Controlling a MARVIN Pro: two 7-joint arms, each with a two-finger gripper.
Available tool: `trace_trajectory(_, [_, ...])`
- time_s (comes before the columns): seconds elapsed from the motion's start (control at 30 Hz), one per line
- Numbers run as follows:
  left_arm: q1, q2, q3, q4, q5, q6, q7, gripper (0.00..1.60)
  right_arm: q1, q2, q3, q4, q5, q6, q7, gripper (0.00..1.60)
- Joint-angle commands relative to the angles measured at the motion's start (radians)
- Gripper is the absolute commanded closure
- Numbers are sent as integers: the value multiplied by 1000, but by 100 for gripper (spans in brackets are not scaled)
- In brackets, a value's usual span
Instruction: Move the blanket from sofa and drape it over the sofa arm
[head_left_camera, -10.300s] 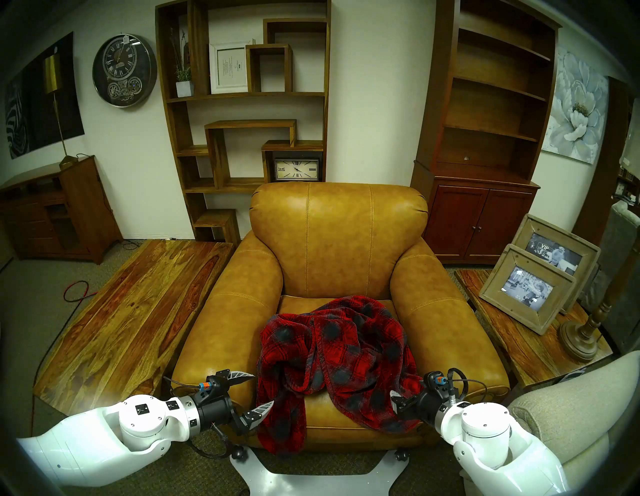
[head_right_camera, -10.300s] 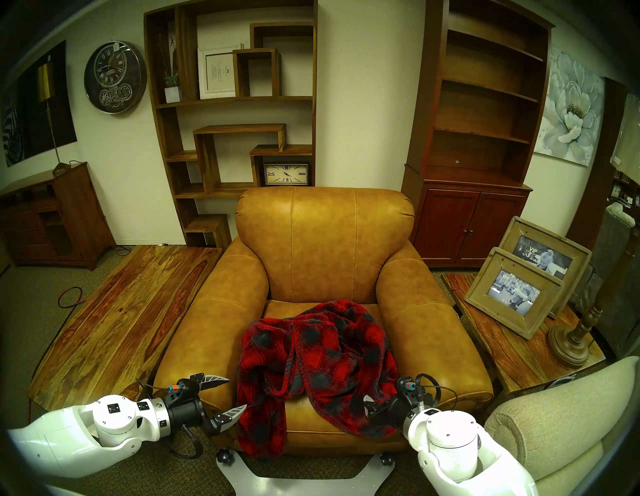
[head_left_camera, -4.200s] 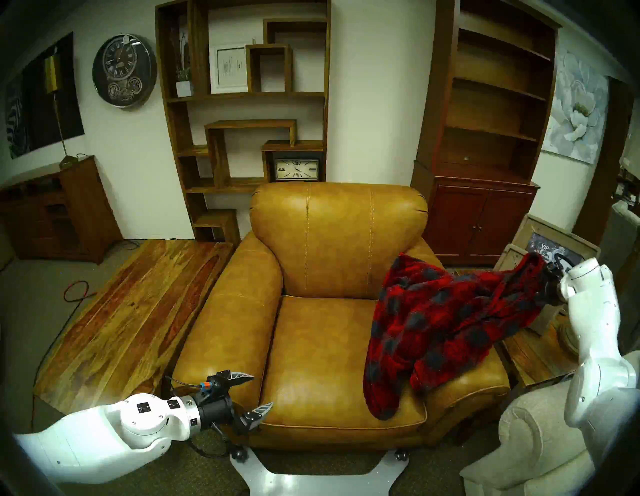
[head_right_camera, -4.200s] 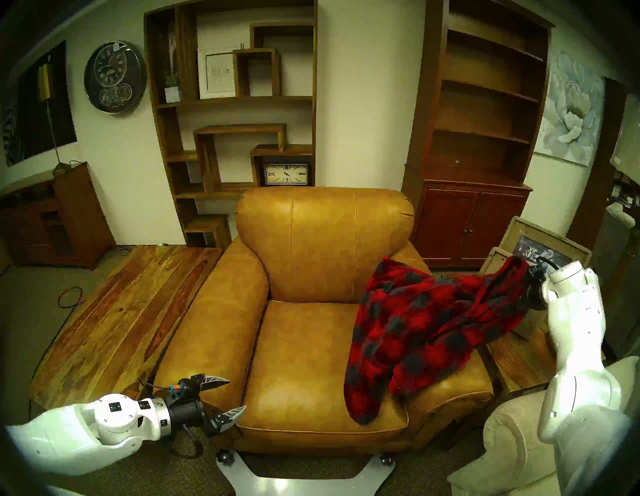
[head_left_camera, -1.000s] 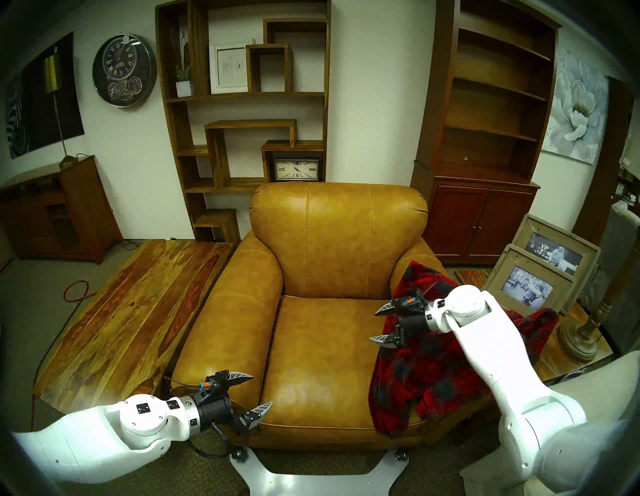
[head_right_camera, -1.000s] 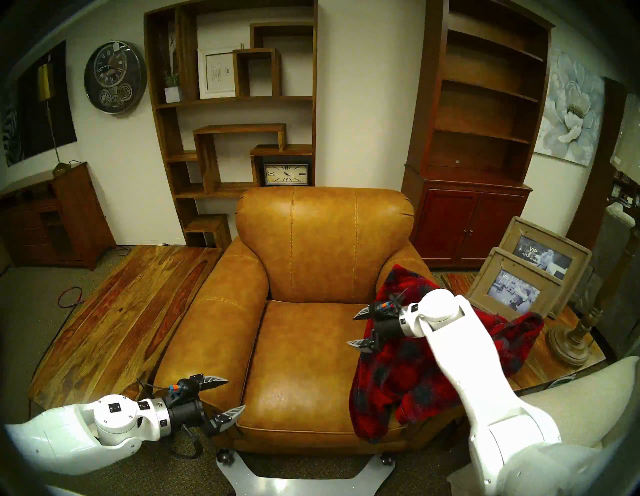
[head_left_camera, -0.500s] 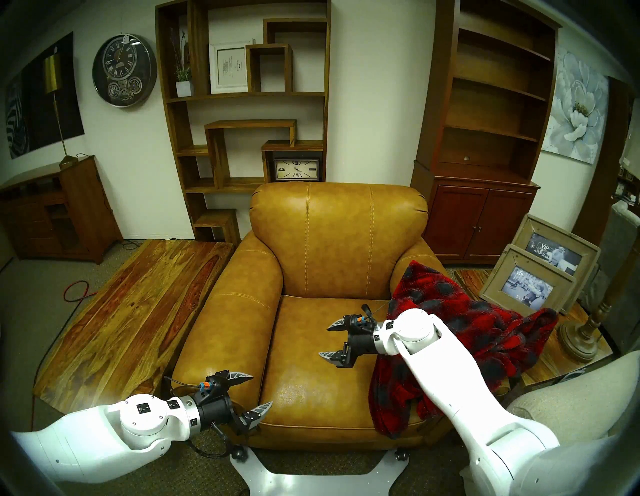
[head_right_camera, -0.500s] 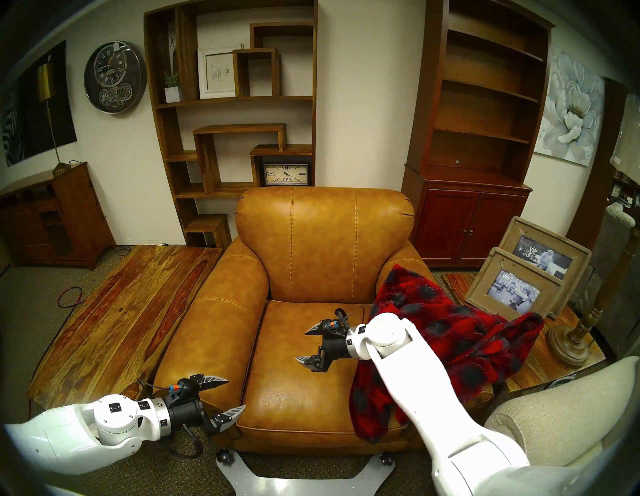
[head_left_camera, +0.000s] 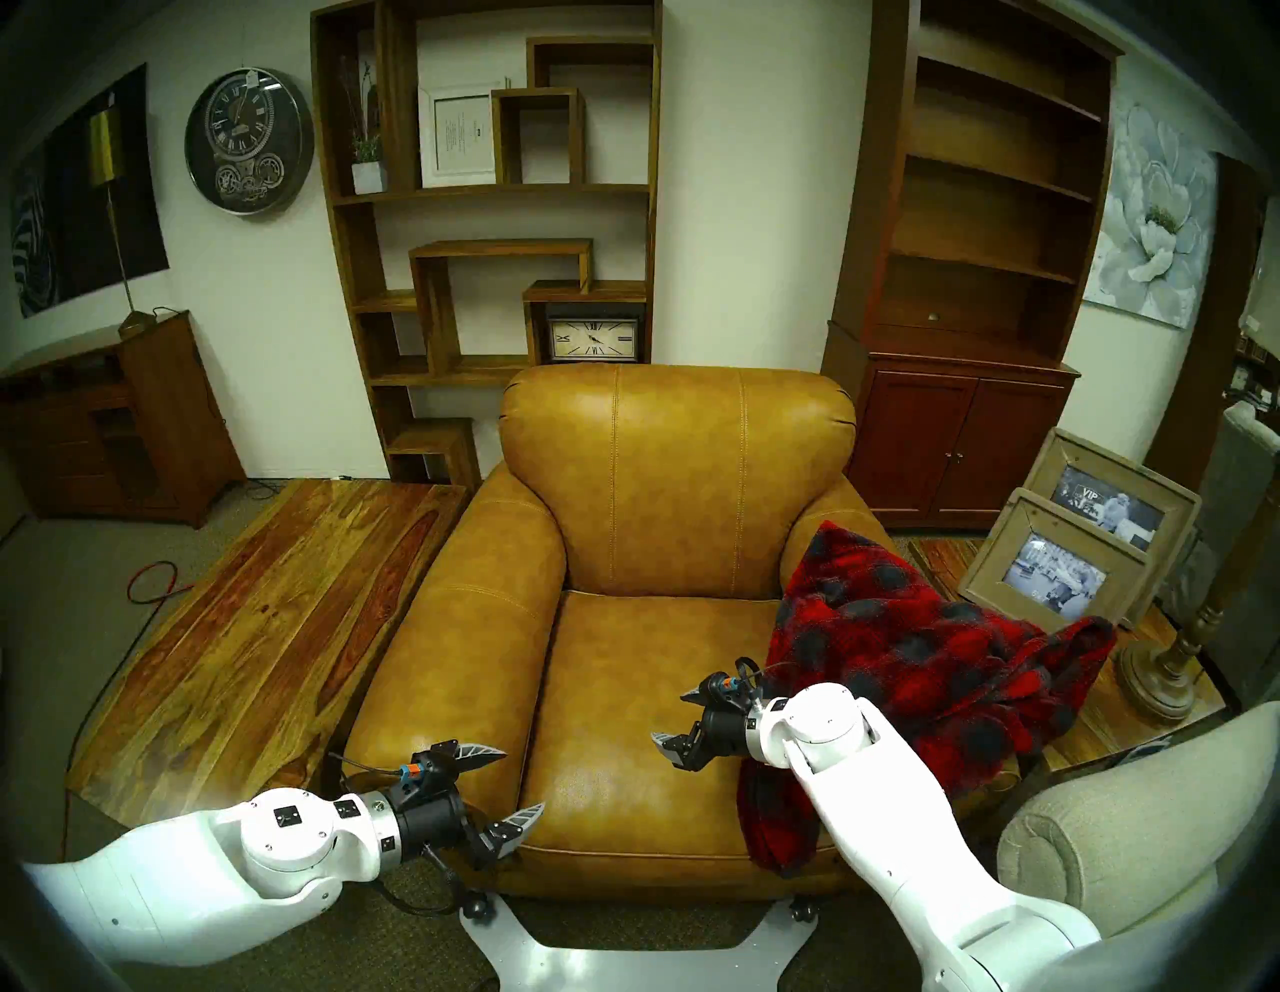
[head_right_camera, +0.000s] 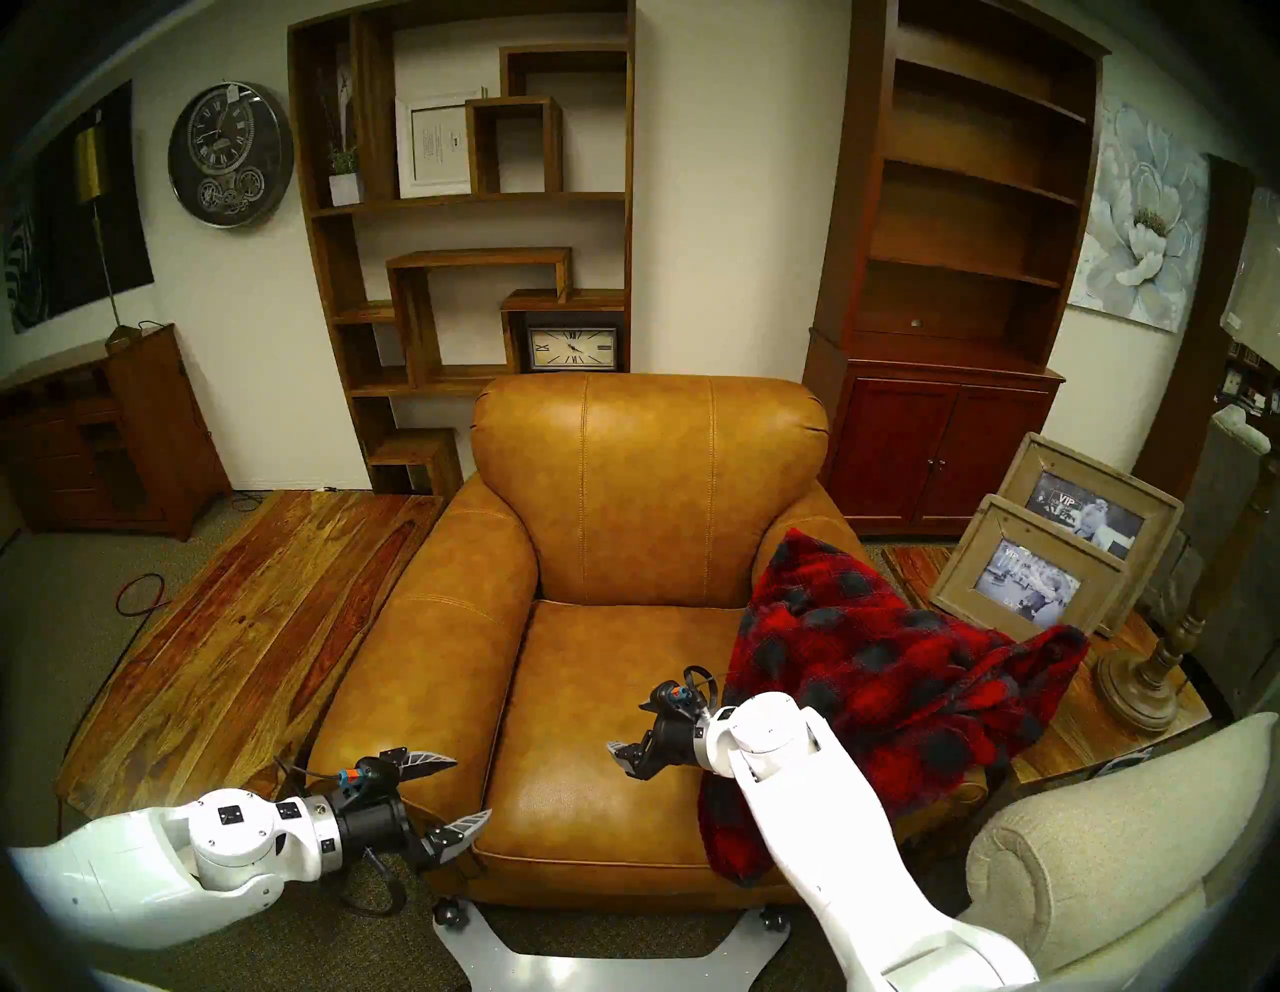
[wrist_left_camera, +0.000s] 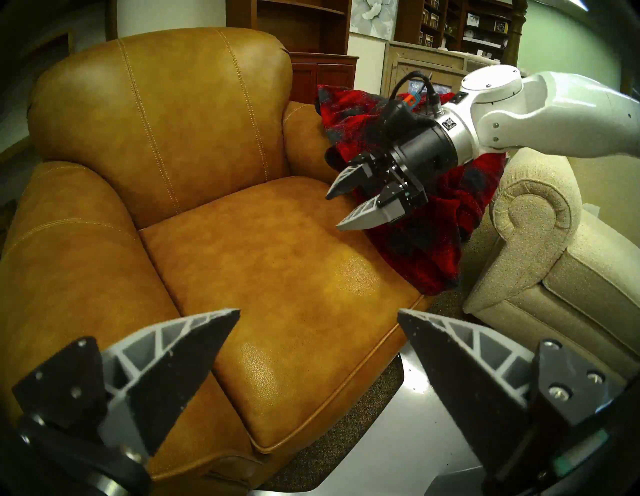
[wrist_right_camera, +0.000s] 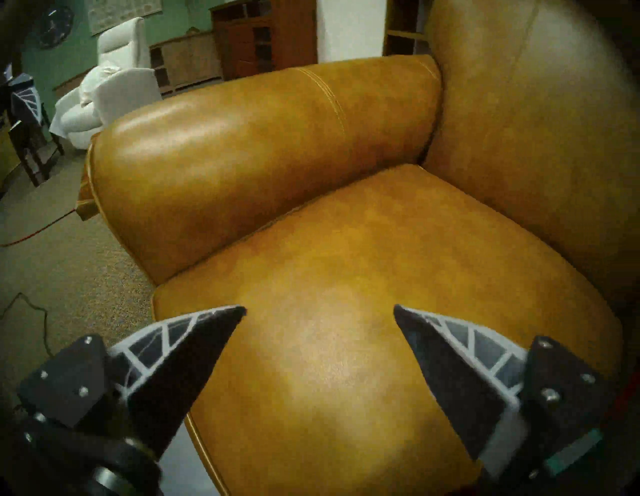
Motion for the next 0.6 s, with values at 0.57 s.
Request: trace_trajectory(0.57, [-7, 1, 6, -7, -3, -3, 2, 0, -178, -157, 82, -194, 62, -4, -334, 0])
